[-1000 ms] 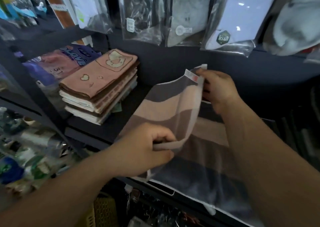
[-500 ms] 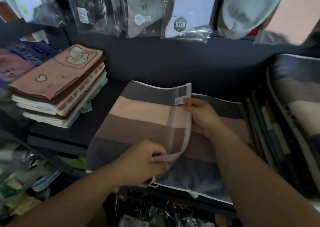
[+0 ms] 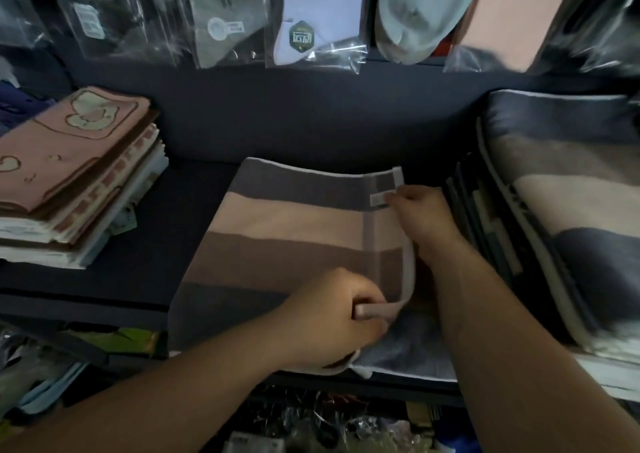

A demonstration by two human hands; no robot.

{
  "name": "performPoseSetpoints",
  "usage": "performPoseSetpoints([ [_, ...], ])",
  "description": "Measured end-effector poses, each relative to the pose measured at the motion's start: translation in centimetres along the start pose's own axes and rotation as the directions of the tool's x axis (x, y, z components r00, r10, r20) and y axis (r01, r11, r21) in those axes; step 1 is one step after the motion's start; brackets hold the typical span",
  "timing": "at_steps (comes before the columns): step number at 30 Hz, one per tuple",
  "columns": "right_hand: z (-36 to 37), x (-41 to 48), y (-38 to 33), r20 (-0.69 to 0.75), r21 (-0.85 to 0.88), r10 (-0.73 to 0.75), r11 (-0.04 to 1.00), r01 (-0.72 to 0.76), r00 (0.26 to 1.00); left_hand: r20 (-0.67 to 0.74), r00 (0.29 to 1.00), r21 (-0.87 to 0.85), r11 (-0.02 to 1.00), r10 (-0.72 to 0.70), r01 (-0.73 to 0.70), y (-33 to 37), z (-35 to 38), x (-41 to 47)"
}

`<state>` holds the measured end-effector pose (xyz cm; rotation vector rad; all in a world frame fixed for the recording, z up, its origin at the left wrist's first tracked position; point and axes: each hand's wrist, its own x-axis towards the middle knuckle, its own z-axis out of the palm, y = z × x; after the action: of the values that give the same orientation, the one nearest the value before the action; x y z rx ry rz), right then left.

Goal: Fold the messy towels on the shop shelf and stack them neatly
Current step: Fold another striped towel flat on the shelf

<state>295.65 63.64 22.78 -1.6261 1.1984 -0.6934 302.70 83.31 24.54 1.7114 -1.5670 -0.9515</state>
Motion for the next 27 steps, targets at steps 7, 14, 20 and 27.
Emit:
performPoseSetpoints([
  [7,0.8,-0.3,2.5,0.041,-0.605,-0.162,0.781,0.153,0.986,-0.353,0.933,0.134,0.983,-0.070,0.124,-3.6,-2.0,0.1],
  [14,4.5,-1.5,2.9,0.351,-0.810,-0.009,0.499,0.309,0.936,-0.358,0.885,0.590,0.663,-0.297,0.461,-10.1,-6.3,-0.7],
  [20,8.3,-1.8,0.8,0.437,-0.753,-0.025,0.535,0.382,0.899,-0.375,0.837,0.608,0.575,-0.400,0.547,-13.7,-8.8,-2.9],
  [27,12.2,-1.4,-1.5,0.419,-0.376,-0.238,0.833,0.406,0.876,-0.430,0.799,0.598,0.530,-0.420,0.601,-17.2,-14.3,-6.3],
])
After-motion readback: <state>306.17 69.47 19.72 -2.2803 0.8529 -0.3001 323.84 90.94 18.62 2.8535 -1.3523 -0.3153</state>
